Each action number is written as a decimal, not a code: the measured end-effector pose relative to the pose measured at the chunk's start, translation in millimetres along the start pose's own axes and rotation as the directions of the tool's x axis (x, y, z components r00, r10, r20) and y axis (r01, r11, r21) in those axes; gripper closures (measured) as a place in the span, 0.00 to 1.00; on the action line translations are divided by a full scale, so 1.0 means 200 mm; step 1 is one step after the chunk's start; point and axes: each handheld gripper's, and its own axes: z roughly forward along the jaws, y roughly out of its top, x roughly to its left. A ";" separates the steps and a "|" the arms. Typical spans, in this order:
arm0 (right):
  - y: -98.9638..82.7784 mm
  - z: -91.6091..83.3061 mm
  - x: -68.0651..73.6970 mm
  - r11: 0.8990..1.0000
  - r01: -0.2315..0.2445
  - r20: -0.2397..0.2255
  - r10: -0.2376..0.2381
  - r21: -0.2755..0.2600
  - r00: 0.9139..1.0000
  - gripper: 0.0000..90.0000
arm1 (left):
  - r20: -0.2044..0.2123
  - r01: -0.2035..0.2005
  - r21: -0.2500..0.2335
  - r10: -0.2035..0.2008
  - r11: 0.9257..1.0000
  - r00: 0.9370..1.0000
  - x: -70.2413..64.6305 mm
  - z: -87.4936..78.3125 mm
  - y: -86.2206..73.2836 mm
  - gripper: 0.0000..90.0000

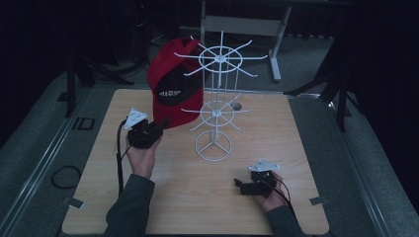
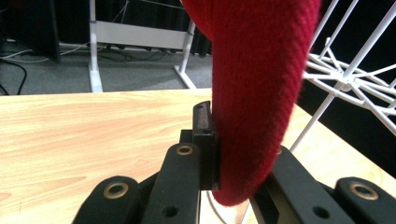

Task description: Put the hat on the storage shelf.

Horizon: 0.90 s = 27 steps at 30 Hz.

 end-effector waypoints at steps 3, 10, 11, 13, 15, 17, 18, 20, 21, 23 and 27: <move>0.00 0.00 0.00 1.000 0.000 0.000 0.000 0.000 1.000 0.18 | -0.005 -0.014 0.011 0.014 1.000 1.000 0.01 0.00 -0.02 0.95; 0.00 0.00 0.00 1.000 0.000 -0.001 0.000 0.000 1.000 0.18 | -0.010 -0.016 0.019 0.016 1.000 1.000 0.02 0.00 -0.04 0.91; 0.00 0.00 0.00 1.000 0.000 -0.001 0.000 0.000 1.000 0.18 | -0.011 -0.014 0.020 0.015 1.000 1.000 0.03 0.00 -0.05 0.89; 0.00 0.00 0.00 1.000 0.000 0.000 0.000 0.000 1.000 0.18 | -0.020 -0.010 0.026 0.011 1.000 1.000 0.04 0.00 -0.06 0.83; 0.00 0.00 0.00 1.000 0.000 0.000 0.000 0.000 1.000 0.18 | -0.025 -0.009 0.031 0.010 0.999 1.000 0.04 0.00 -0.06 0.75; 0.00 0.00 0.00 1.000 0.000 0.000 0.000 0.000 1.000 0.18 | -0.025 -0.005 0.031 0.006 1.000 1.000 0.05 0.00 -0.07 0.68; 0.00 0.00 0.00 1.000 0.000 0.000 0.000 0.000 1.000 0.18 | -0.023 0.002 0.029 -0.001 1.000 1.000 0.05 0.00 -0.07 0.65; 0.00 0.00 0.00 1.000 0.000 0.000 0.000 0.000 1.000 0.18 | -0.025 0.011 0.026 -0.011 1.000 1.000 0.05 0.00 -0.08 0.60; 0.00 0.00 0.00 1.000 0.000 0.000 0.000 0.000 1.000 0.18 | -0.026 0.018 0.027 -0.017 0.999 1.000 0.06 0.00 -0.08 0.58; 0.00 0.00 0.00 1.000 0.001 0.001 -0.001 0.000 1.000 0.18 | -0.028 0.028 0.031 -0.027 0.999 0.999 0.06 0.00 -0.08 0.55; 0.00 0.00 0.00 1.000 0.002 0.001 -0.002 -0.001 1.000 0.18 | -0.039 0.033 0.039 -0.032 0.999 0.999 0.07 0.00 -0.09 0.50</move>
